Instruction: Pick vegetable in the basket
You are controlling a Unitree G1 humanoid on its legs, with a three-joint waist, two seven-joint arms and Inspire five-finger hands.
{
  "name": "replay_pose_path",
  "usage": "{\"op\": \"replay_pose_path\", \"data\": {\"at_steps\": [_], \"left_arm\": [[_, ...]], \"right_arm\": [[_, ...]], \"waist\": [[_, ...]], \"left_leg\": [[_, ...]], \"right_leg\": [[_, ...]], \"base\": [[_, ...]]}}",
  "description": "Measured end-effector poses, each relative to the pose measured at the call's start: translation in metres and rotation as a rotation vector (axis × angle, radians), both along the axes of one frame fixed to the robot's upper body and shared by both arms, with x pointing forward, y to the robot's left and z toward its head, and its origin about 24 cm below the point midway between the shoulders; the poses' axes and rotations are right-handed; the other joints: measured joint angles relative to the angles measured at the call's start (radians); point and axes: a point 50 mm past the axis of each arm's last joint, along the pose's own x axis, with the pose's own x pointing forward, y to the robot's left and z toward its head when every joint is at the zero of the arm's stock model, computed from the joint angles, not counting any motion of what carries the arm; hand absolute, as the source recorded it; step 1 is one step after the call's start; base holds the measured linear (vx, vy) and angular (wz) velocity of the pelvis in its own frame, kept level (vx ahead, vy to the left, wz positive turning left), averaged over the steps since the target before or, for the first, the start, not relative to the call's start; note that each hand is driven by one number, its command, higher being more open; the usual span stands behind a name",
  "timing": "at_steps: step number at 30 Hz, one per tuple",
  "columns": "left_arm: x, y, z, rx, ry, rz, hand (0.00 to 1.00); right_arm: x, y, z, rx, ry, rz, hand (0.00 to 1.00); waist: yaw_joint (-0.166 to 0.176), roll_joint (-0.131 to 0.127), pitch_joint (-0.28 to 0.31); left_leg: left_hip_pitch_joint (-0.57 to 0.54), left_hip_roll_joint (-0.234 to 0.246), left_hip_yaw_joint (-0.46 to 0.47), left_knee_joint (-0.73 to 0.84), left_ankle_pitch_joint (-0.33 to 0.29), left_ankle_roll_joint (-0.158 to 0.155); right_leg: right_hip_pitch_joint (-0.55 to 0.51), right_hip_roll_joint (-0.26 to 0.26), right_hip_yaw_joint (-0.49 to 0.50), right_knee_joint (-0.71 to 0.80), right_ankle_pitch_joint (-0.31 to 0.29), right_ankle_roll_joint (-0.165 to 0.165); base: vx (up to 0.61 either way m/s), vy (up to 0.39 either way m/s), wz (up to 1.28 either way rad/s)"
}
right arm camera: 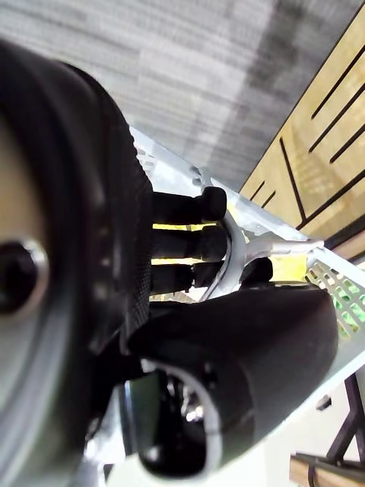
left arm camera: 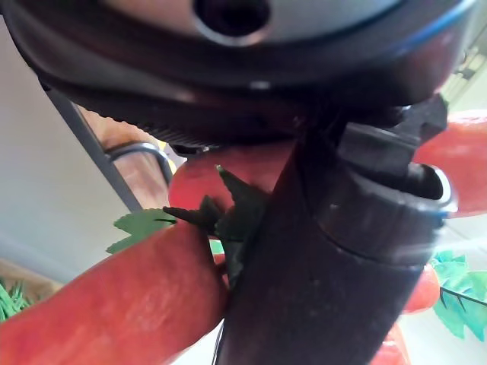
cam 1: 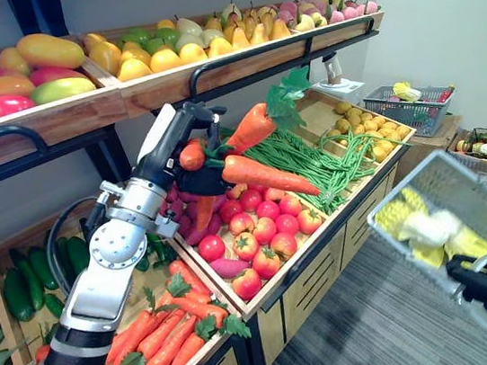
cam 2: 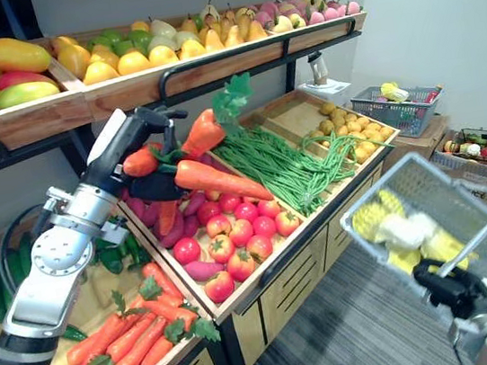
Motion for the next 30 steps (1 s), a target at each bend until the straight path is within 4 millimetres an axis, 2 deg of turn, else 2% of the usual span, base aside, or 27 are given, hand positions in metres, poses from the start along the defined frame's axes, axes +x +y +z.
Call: {"op": "replay_pose_path", "data": {"at_steps": [2, 4, 10, 14, 20, 26, 30], "left_arm": [[0.000, 0.000, 0.000, -0.002, -0.001, 0.000, 0.00], [0.000, 0.000, 0.000, -0.004, -0.006, 0.000, 0.00], [-0.002, 0.003, -0.007, -0.016, 0.007, 0.015, 0.00], [-0.002, 0.003, -0.008, -0.017, 0.009, 0.015, 0.00], [-0.005, 0.007, -0.002, -0.028, -0.032, 0.022, 0.00], [-0.011, 0.007, 0.007, -0.032, -0.083, 0.010, 0.00], [-0.011, 0.008, 0.008, -0.034, -0.088, 0.013, 0.00]], "right_arm": [[0.006, -0.003, 0.013, -0.036, -0.042, 0.002, 0.00], [0.008, -0.003, 0.018, -0.046, -0.058, -0.003, 0.00], [0.006, -0.005, 0.016, -0.044, -0.026, -0.038, 0.00], [0.008, -0.011, 0.029, -0.098, -0.034, -0.035, 0.00], [0.021, -0.005, 0.075, -0.245, -0.149, 0.036, 0.00], [0.037, 0.019, 0.126, -0.382, -0.292, 0.234, 0.00], [0.052, 0.040, 0.140, -0.366, -0.360, 0.399, 0.00]], "waist": [[0.000, 0.000, 0.000], [0.000, 0.000, 0.000], [0.000, 0.012, 0.000], [-0.003, 0.021, 0.000], [-0.008, 0.027, -0.001], [-0.009, 0.030, -0.003], [-0.007, 0.030, -0.003]], "left_leg": [[0.001, -0.001, 0.001, -0.003, 0.003, -0.001], [0.002, -0.001, 0.002, -0.003, 0.004, -0.001], [0.001, -0.004, 0.018, -0.002, 0.004, -0.001], [0.001, -0.004, 0.022, -0.001, 0.004, -0.001], [0.001, -0.004, 0.024, 0.005, 0.004, -0.001], [0.000, -0.003, 0.024, 0.015, 0.004, -0.001], [-0.002, -0.002, 0.023, 0.019, 0.004, -0.001]], "right_leg": [[0.000, 0.000, -0.001, 0.000, 0.001, 0.001], [0.000, 0.000, 0.000, 0.000, 0.003, 0.001], [0.002, -0.003, 0.009, -0.025, 0.021, 0.004], [0.002, -0.002, 0.012, -0.026, 0.024, 0.006], [0.000, 0.000, 0.019, -0.027, 0.029, 0.006], [-0.001, 0.000, 0.020, -0.027, 0.034, 0.003], [-0.003, 0.000, 0.020, -0.028, 0.038, 0.002]], "base": [[0.00, 0.000, 0.00], [0.00, 0.000, 0.00], [-0.01, 0.024, -0.06], [-0.01, 0.024, -0.03], [-0.02, 0.023, -0.04], [0.00, 0.005, 0.00], [-0.02, 0.028, 0.00]]}}
